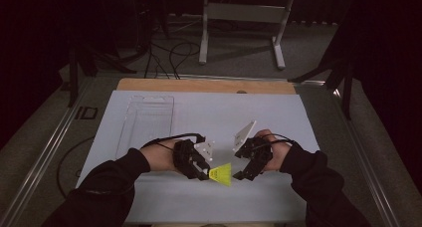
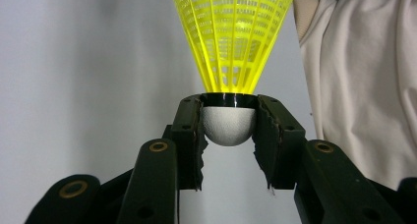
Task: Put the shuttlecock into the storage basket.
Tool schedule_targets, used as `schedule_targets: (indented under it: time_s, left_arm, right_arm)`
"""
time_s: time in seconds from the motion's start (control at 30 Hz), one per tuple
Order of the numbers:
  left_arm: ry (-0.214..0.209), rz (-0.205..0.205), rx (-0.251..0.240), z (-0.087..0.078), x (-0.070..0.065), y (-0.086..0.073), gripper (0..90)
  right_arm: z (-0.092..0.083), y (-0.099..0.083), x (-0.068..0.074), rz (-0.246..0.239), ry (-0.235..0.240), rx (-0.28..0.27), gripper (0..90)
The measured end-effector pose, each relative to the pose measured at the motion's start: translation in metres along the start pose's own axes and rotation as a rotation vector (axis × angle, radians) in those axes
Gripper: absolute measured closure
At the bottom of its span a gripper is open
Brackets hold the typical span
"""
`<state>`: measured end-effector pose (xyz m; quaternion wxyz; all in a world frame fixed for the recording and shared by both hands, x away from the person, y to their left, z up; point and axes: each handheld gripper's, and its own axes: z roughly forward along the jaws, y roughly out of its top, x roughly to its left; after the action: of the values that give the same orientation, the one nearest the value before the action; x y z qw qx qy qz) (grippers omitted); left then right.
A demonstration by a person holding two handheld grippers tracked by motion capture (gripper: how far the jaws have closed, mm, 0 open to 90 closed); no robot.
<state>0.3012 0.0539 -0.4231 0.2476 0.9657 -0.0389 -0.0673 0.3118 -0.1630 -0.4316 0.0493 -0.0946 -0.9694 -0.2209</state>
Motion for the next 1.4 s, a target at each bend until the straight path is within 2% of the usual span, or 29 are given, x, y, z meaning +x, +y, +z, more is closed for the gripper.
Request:
schedule_targets:
  time_s: [0.03,0.13,0.3,0.47,0.5,0.53,0.7,0.9,1.03,1.17,1.4]
  left_arm:
    - [0.004,-0.016,-0.003,-0.003,0.0,-0.001,65.4]
    - [0.004,-0.028,-0.001,-0.007,0.001,-0.002,65.3]
    - [0.007,-0.059,-0.006,-0.016,0.003,-0.006,65.3]
    - [-0.005,-0.07,-0.005,-0.024,0.005,-0.009,65.3]
    - [0.007,-0.082,-0.006,-0.027,0.006,-0.011,65.3]
    - [0.002,-0.091,-0.006,-0.029,0.007,-0.012,65.3]
    - [0.004,-0.141,-0.016,-0.039,0.011,-0.02,65.3]
    - [0.019,-0.169,-0.019,-0.055,0.015,-0.033,65.4]
    - [0.04,-0.202,-0.032,-0.067,0.018,-0.044,65.3]
    - [0.062,-0.227,-0.025,-0.077,0.019,-0.053,65.3]
    - [0.104,-0.276,-0.038,-0.094,0.022,-0.072,65.4]
  right_arm:
    - [-0.002,-0.003,-0.001,0.014,-0.012,-0.012,20.4]
    - [-0.003,-0.006,-0.001,0.021,-0.028,-0.017,18.8]
    - [-0.003,-0.017,-0.003,0.052,-0.061,-0.065,15.7]
    - [-0.007,-0.024,-0.006,0.08,-0.083,-0.104,13.6]
    - [-0.008,-0.025,-0.006,0.09,-0.083,-0.114,13.2]
    - [-0.009,-0.028,-0.008,0.104,-0.082,-0.144,12.1]
    - [-0.009,-0.039,-0.009,0.138,-0.107,-0.21,11.1]
    - [-0.009,-0.052,-0.005,0.152,-0.12,-0.261,10.7]
    - [-0.01,-0.059,-0.002,0.15,-0.133,-0.288,10.6]
    - [-0.012,-0.066,0.0,0.162,-0.143,-0.315,9.9]
    - [-0.011,-0.078,0.007,0.146,-0.17,-0.357,9.9]
